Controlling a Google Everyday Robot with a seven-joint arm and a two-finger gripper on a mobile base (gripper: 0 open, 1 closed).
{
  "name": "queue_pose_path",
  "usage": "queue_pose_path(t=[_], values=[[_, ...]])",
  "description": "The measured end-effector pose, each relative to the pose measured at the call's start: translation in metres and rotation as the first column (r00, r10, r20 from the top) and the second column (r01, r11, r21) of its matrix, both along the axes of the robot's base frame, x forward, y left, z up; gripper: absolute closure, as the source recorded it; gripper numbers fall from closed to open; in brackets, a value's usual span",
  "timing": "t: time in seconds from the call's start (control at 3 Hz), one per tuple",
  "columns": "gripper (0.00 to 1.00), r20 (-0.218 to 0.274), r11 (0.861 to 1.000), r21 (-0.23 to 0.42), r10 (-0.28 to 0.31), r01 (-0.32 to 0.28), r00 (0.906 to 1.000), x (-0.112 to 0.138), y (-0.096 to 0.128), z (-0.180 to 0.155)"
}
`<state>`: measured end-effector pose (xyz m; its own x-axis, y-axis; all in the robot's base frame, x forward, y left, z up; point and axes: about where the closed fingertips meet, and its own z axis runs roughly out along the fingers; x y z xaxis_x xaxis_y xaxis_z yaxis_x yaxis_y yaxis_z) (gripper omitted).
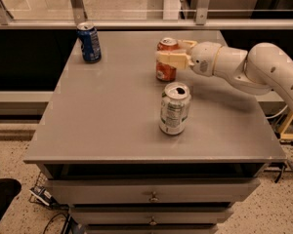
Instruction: Knock coke can over
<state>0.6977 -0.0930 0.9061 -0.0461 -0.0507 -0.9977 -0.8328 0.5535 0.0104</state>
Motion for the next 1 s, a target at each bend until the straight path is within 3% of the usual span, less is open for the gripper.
queue_pose_path(t=[0.33,0.67,1.0], values=[[0.93,0.0,1.0,0.0,0.004,-0.004,1.0,-0.0001,0.0027,0.0001],[1.0,0.0,1.0,0.0,0.007,-0.007,1.0,-0.0002,0.0049,0.0003],[1.0,-0.013,0.994,-0.106,0.017,-0.019,0.9998,-0.0051,0.0049,0.0088]])
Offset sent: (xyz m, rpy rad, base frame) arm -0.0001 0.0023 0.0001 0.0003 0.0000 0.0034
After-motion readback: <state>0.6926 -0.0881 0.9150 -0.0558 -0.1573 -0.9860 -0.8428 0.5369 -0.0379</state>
